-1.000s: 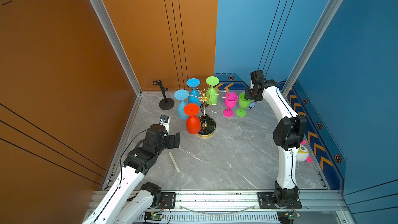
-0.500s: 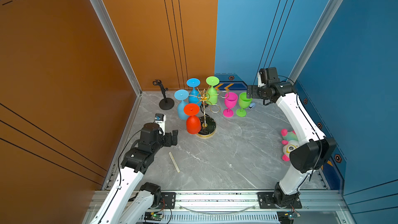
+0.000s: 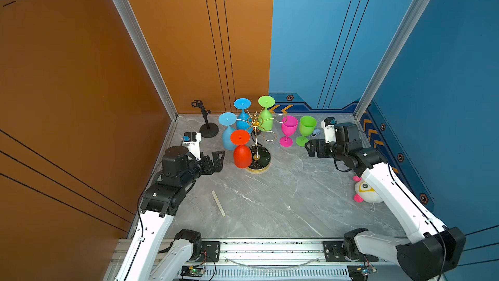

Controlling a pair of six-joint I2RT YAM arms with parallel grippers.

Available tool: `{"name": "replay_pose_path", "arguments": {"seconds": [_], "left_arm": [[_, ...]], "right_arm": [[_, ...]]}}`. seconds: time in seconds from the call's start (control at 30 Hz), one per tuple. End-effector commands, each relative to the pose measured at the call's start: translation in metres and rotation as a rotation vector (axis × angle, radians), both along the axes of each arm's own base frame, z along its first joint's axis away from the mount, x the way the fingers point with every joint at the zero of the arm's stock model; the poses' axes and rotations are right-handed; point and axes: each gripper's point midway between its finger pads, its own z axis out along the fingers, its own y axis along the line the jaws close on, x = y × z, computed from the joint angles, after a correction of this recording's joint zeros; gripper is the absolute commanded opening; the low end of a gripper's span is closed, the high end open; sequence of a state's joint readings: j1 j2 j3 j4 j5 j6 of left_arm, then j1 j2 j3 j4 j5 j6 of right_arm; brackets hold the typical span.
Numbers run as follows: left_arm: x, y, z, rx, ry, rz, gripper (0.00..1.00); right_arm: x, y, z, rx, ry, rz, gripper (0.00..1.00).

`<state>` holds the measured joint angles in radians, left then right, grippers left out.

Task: Take the wine glass off the wine glass rack
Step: Place the wine glass at the top-right of the table, then pick up the wine glass from the wine glass rack.

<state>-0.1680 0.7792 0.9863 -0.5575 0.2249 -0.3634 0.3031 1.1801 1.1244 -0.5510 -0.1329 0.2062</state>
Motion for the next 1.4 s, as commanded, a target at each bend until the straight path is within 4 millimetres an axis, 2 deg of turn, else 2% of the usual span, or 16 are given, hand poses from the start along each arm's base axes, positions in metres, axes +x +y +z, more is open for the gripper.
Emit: {"name": "replay_pose_path", "arguments": {"seconds": [0.0, 0.03, 0.07, 0.23, 0.4, 0.57, 1.03, 1.37], "left_arm": [[-0.006, -0.021, 0.012, -0.139, 0.046, -0.09, 0.97], [-0.007, -0.023, 0.024, -0.16, 0.03, -0.101, 0.95], [-0.007, -0.025, 0.027, -0.181, 0.035, -0.113, 0.94], [-0.006, -0.036, 0.041, -0.266, 0.047, -0.162, 0.88], [0.003, -0.049, 0.049, -0.397, 0.078, -0.21, 0.74], [0.015, -0.051, 0.048, -0.459, 0.112, -0.198, 0.68], [0.045, -0.062, 0.037, -0.582, 0.189, -0.228, 0.44], [0.052, -0.063, 0.027, -0.584, 0.222, -0.225, 0.38]], "right_arm": [[-0.011, 0.018, 0.0, 0.059, -0.039, 0.082, 0.98], [-0.015, 0.019, -0.004, 0.057, -0.035, 0.088, 0.98], [-0.019, 0.02, -0.008, 0.057, -0.029, 0.093, 0.98], [-0.032, 0.024, -0.019, 0.08, -0.024, 0.097, 0.98], [-0.038, 0.031, -0.022, 0.105, -0.032, 0.11, 0.97], [-0.042, 0.037, -0.026, 0.099, -0.024, 0.122, 0.96], [-0.046, 0.039, -0.039, 0.092, -0.001, 0.121, 0.95], [-0.048, 0.038, -0.04, 0.089, -0.003, 0.112, 0.95]]}}
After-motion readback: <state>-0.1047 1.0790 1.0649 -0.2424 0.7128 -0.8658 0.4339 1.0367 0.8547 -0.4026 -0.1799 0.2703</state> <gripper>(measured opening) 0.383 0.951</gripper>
